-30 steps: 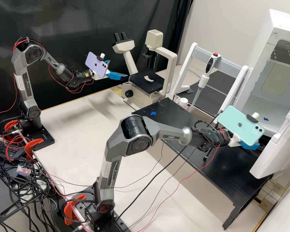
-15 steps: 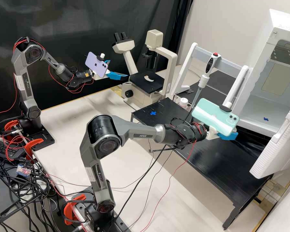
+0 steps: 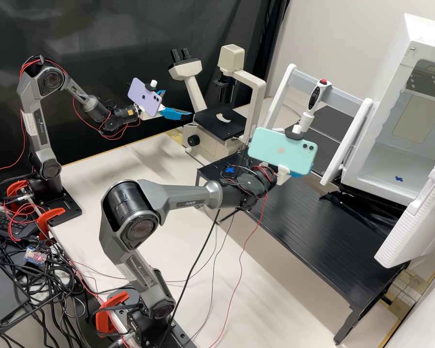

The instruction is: Move the petri dish to the microscope

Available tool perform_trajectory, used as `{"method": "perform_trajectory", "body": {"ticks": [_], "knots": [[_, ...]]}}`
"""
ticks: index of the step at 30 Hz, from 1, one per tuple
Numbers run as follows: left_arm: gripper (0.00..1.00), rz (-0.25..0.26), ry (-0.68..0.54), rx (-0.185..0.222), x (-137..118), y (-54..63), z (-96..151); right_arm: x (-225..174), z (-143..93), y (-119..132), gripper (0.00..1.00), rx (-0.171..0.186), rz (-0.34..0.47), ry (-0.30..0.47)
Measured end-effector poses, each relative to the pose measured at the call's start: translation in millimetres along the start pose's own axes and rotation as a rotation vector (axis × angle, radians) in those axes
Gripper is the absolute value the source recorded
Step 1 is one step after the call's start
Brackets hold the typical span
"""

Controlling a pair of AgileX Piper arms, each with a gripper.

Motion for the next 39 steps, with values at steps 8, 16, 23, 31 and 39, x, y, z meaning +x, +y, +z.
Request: {"method": "perform_trajectory", "body": {"ticks": [8,16,23,31,39], "knots": [[1.0,0.0,0.0,0.0,0,0.0,0,11,-37,-16,0.0,-0.031,-0.073,0.129],[1.0,0.0,0.0,0.0,0,0.0,0,34,-68,-26,0.0,-0.066,-0.111,0.182],[1.0,0.0,0.0,0.0,0,0.0,0,50,-88,-34,0.0,-0.08,-0.133,0.212],[1.0,0.0,0.0,0.0,0,0.0,0,74,-101,-43,0.0,-0.058,-0.16,0.217],[1.0,0.0,0.0,0.0,0,0.0,0,96,-110,-49,0.0,-0.01,-0.164,0.194]]}}
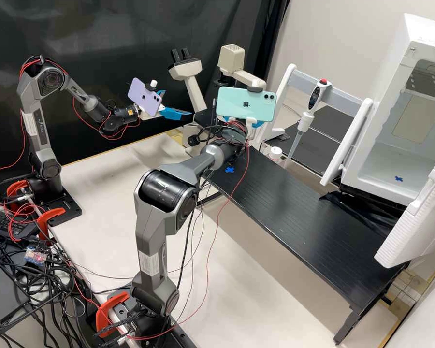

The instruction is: Move the petri dish to the microscope

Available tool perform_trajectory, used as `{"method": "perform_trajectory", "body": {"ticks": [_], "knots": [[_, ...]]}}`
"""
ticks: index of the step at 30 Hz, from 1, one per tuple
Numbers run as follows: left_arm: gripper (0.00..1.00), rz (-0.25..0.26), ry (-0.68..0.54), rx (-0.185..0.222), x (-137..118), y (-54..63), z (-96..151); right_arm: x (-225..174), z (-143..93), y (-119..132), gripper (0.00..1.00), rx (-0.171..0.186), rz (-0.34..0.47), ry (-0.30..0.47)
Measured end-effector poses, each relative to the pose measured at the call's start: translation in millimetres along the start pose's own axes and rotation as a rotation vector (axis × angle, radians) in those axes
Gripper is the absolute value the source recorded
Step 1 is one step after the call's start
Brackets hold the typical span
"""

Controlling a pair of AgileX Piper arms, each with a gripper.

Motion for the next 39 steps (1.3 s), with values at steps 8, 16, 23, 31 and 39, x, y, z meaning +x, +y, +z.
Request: {"method": "perform_trajectory", "body": {"ticks": [8,16,23,31,39], "knots": [[1.0,0.0,0.0,0.0,0,0.0,0,14,1,-1,0.0,0.018,0.003,-0.016],[1.0,0.0,0.0,0.0,0,0.0,0,24,-6,-14,0.0,0.013,-0.022,-0.018],[1.0,0.0,0.0,0.0,0,0.0,0,27,-23,-30,0.0,-0.012,-0.062,0.02],[1.0,0.0,0.0,0.0,0,0.0,0,40,-34,-54,0.0,-0.035,-0.125,0.046],[1.0,0.0,0.0,0.0,0,0.0,0,73,-40,-71,0.0,-0.081,-0.135,0.029]]}}
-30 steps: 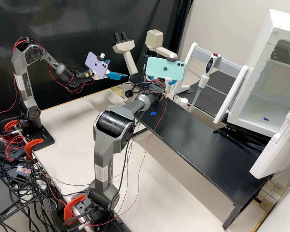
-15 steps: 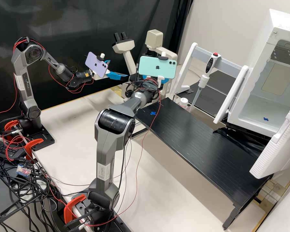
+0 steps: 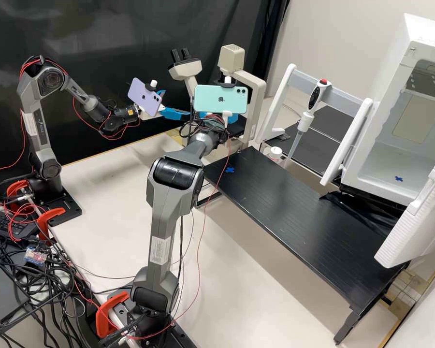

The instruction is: Move the petri dish to the microscope

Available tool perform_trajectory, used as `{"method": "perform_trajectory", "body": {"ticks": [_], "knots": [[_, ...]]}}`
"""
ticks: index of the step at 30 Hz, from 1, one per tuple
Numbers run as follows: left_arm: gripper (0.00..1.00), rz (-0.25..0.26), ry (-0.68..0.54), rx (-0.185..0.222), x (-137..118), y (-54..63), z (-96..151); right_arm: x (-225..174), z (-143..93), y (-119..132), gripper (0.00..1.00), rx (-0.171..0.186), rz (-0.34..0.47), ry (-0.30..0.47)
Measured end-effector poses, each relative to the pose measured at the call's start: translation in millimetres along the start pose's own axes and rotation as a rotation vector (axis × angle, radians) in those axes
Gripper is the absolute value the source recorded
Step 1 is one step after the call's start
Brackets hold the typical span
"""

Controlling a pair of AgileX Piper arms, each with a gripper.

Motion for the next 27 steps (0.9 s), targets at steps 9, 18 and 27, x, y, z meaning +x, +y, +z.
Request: {"method": "perform_trajectory", "body": {"ticks": [9,18,27], "knots": [[1.0,0.0,0.0,0.0,0,0.0,0,32,-4,-5,0.0,-0.014,0.016,-0.018],[1.0,0.0,0.0,0.0,0,0.0,0,60,-5,-12,0.0,-0.018,0.018,-0.007],[1.0,0.0,0.0,0.0,0,0.0,0,87,-4,-22,0.0,-0.004,0.007,0.004]]}}
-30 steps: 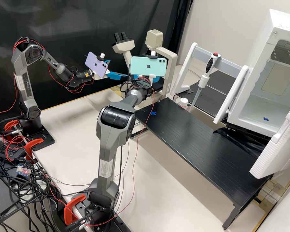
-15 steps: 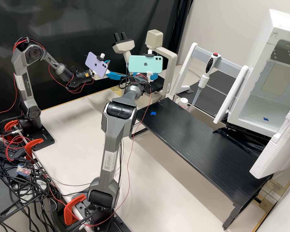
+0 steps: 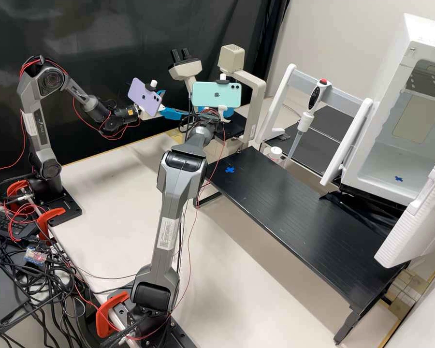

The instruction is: Move the petri dish to the microscope

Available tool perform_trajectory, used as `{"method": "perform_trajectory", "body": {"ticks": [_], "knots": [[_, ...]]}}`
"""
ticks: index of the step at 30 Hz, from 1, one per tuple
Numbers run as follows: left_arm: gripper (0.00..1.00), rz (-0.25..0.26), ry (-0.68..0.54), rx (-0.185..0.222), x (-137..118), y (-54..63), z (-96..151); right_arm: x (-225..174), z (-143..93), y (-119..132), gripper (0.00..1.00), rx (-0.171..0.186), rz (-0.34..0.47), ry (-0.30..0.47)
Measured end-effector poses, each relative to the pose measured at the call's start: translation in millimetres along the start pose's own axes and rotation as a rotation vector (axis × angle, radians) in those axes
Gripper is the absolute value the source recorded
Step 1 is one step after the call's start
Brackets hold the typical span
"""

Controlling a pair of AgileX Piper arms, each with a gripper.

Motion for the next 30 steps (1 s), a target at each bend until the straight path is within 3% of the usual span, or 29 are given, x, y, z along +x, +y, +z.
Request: {"method": "perform_trajectory", "body": {"ticks": [12,18,24,27,30], "knots": [[1.0,0.0,0.0,0.0,0,0.0,0,19,12,-9,0.0,-0.002,0.012,-0.036],[1.0,0.0,0.0,0.0,0,0.0,0,22,21,-7,0.0,-0.05,0.061,-0.11],[1.0,0.0,0.0,0.0,0,0.0,0,22,25,-1,0.0,-0.054,0.101,-0.178],[1.0,0.0,0.0,0.0,0,0.0,0,22,26,-1,0.0,-0.072,0.101,-0.184],[1.0,0.0,0.0,0.0,0,0.0,0,22,26,-1,0.0,-0.065,0.1,-0.185]]}}
